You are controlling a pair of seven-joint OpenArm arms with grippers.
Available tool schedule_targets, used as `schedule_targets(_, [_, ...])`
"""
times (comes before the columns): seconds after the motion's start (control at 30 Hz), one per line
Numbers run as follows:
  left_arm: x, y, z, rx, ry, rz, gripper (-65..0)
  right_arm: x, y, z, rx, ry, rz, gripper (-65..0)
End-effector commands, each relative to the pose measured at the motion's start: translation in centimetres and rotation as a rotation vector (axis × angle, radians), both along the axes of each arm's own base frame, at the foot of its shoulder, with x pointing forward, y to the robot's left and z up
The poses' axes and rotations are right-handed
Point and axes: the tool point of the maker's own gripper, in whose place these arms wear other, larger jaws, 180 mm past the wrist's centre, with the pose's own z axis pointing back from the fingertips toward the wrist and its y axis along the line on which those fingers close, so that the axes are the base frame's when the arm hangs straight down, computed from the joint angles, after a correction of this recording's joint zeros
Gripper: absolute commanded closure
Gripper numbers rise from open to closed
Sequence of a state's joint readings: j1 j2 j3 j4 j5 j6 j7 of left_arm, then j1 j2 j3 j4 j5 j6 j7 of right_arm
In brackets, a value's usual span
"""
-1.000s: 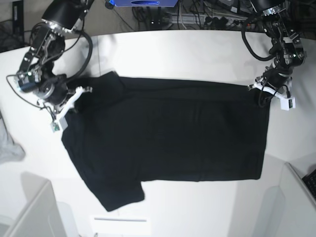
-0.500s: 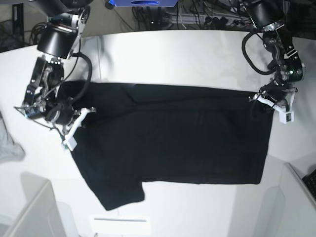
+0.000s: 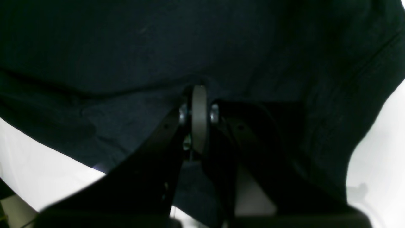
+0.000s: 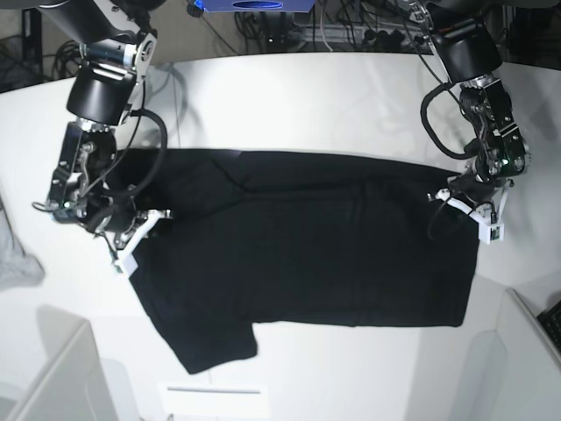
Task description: Fold the T-shirt properly
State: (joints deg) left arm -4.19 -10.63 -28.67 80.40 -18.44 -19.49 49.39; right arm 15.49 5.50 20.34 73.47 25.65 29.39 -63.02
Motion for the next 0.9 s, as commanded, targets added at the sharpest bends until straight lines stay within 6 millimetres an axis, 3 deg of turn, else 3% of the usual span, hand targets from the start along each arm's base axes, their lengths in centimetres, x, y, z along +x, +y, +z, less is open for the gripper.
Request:
schedule_targets(0.0, [1.3,0.7,1.7,0.014,-0.056,0.005,0.0,1.8,-0.2,2.0,0.012,-0.078,-0.011,0.0])
schedule_targets(0.43, [2.1,0.6,1.1,-0.015,-0.046,0.014,0.0,2.3,-1.3,1.4,0.012,-0.063,-0.028,0.0])
schedule_targets(0.47, [2.2,0.6,1.2,-0.015,-0.048,0.015,0.0,2.3,-1.3,1.4,0.013,-0.065,-0.030,-2.1])
schedule_targets(0.53, [2.2,0.7,1.4,-0.012,-0.053,0.016,-1.2,2.3,-1.6,1.5,0.013,-0.066,-0.037,-15.3])
schedule_targets(0.63, [2.2,0.7,1.4,-0.012,-0.054,0.017,-20.9,2.3,-1.9,1.6,0.009,-0.069,-0.041,-26.6])
schedule_targets(0.73, [2.3,0.6,1.6,-0.019,-0.061,0.017,-40.2,2.6,-2.5,2.1,-0.001,-0.093,-0.050,-27.0])
schedule_targets(0.8, [2.4,0.7,1.7,-0.017,-0.067,0.017,-49.5,3.2,-3.0,3.3,-0.005,-0.164,-0.085,-27.0])
schedule_targets(0.87, [2.2,1.7,3.1,0.001,-0.107,0.043,-55.6,3.1,-5.7,5.1,-0.002,-0.246,-0.239,-27.2])
